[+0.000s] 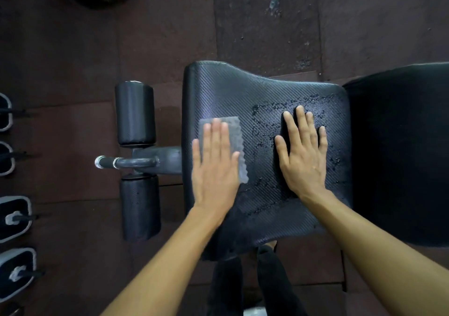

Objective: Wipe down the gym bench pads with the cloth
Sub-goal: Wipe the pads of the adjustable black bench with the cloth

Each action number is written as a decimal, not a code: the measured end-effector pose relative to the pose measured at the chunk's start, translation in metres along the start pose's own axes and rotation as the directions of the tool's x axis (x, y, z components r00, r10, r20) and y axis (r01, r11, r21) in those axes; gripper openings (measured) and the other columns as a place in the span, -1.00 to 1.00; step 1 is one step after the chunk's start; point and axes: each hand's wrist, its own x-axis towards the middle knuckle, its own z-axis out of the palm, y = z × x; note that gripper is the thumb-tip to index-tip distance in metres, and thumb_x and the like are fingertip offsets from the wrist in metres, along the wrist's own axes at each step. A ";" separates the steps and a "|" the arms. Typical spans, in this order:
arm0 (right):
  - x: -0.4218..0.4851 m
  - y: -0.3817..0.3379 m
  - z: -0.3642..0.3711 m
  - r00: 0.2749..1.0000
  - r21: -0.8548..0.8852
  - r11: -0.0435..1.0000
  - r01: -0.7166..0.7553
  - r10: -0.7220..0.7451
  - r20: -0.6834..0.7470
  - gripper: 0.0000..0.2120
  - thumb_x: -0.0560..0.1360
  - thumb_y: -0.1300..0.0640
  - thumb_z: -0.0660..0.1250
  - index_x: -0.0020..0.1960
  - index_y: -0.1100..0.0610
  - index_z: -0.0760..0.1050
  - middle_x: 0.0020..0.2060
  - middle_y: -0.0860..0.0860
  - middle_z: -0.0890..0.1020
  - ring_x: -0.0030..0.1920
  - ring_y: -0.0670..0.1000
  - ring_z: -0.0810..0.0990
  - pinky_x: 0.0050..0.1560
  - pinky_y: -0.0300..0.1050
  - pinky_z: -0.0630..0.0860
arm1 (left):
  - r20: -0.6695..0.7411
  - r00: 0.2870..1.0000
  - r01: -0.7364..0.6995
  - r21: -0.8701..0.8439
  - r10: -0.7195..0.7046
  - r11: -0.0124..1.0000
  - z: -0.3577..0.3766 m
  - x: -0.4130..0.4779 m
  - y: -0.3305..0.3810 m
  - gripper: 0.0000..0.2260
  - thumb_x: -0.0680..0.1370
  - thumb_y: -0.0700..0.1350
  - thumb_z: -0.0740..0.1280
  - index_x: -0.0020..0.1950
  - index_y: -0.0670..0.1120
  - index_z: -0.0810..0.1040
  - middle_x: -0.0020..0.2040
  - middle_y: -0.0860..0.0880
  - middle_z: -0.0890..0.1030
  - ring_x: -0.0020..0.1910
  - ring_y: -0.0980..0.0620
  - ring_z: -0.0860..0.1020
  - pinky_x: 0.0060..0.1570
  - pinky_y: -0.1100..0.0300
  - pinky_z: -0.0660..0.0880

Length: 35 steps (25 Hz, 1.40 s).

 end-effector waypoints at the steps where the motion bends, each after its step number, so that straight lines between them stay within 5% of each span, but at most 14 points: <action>1: 0.000 0.000 0.001 1.000 -0.005 1.000 -0.005 0.005 -0.008 -0.45 0.65 -0.15 -0.02 0.61 -0.06 0.06 0.61 -0.05 0.04 0.60 -0.02 -0.03 0.57 0.12 -0.09 | -0.005 0.999 0.050 0.005 -0.050 0.999 0.001 0.011 -0.008 -0.47 0.69 0.01 -0.08 0.61 -0.17 -0.07 0.62 -0.14 -0.04 0.60 -0.09 -0.05 0.56 -0.07 -0.03; 4: -0.001 0.001 0.005 0.999 -0.007 1.000 0.001 -0.002 -0.043 -0.46 0.65 -0.15 -0.01 0.60 -0.05 0.09 0.61 -0.04 0.07 0.60 -0.01 0.01 0.57 0.12 -0.07 | -0.041 0.979 0.193 -0.088 -0.197 0.977 -0.010 0.093 -0.013 -0.47 0.69 0.01 -0.09 0.61 -0.17 -0.09 0.62 -0.15 -0.06 0.60 -0.12 -0.09 0.56 -0.08 -0.08; 8: 0.001 0.004 0.007 0.999 0.015 1.000 0.008 -0.007 -0.053 -0.46 0.65 -0.16 0.00 0.60 -0.07 0.11 0.61 -0.05 0.09 0.60 -0.03 0.01 0.57 0.09 -0.09 | -0.052 0.995 0.078 -0.103 -0.083 0.992 -0.014 0.146 0.025 -0.48 0.70 0.01 -0.10 0.61 -0.17 -0.08 0.63 -0.12 -0.05 0.60 -0.09 -0.09 0.57 -0.06 -0.12; 12: 0.000 0.004 0.004 0.999 0.071 0.997 0.012 -0.009 -0.030 -0.47 0.65 -0.15 0.03 0.60 -0.08 0.11 0.61 -0.07 0.08 0.60 -0.04 0.00 0.57 0.07 -0.12 | -0.055 0.998 -0.047 -0.070 0.043 0.996 0.001 0.055 0.043 -0.48 0.70 0.00 -0.08 0.61 -0.17 -0.08 0.63 -0.12 -0.06 0.61 -0.07 -0.09 0.57 -0.06 -0.07; 17: 0.001 0.002 0.002 1.000 0.080 0.997 0.005 -0.003 -0.024 -0.47 0.65 -0.15 0.06 0.59 -0.08 0.12 0.61 -0.07 0.07 0.60 -0.03 0.00 0.56 0.06 -0.14 | 0.005 1.000 -0.025 0.013 0.025 1.000 0.010 -0.051 0.028 -0.48 0.69 0.00 -0.06 0.61 -0.18 -0.03 0.62 -0.13 -0.03 0.60 -0.08 -0.05 0.55 -0.09 -0.03; 25: 0.000 0.004 -0.004 1.000 0.141 0.990 0.017 -0.018 0.007 -0.48 0.65 -0.15 0.07 0.58 -0.07 0.16 0.61 -0.06 0.08 0.60 -0.03 -0.01 0.57 0.06 -0.13 | -0.057 0.987 0.147 -0.079 -0.152 0.986 -0.006 0.094 0.014 -0.47 0.69 0.01 -0.07 0.61 -0.16 -0.09 0.63 -0.12 -0.07 0.60 -0.09 -0.10 0.57 -0.08 -0.12; 32: -0.068 0.028 -0.010 0.997 0.130 0.992 -0.007 0.017 -0.080 -0.50 0.63 -0.10 0.16 0.54 0.00 0.27 0.59 0.00 0.17 0.59 0.03 0.11 0.55 0.11 -0.07 | -0.033 0.995 -0.095 -0.048 0.093 0.994 0.020 -0.093 0.055 -0.47 0.70 0.00 -0.02 0.61 -0.18 -0.04 0.62 -0.12 0.00 0.60 -0.08 -0.03 0.56 -0.07 -0.01; 35: -0.090 0.041 -0.004 0.999 0.127 0.991 -0.041 0.042 -0.001 -0.48 0.64 -0.12 0.14 0.57 -0.04 0.20 0.60 -0.03 0.11 0.60 -0.01 0.01 0.56 0.12 -0.11 | -0.007 0.998 -0.057 0.032 0.057 0.998 0.026 -0.129 0.034 -0.48 0.70 0.00 -0.04 0.61 -0.19 0.00 0.62 -0.13 0.01 0.60 -0.08 -0.01 0.56 -0.08 0.00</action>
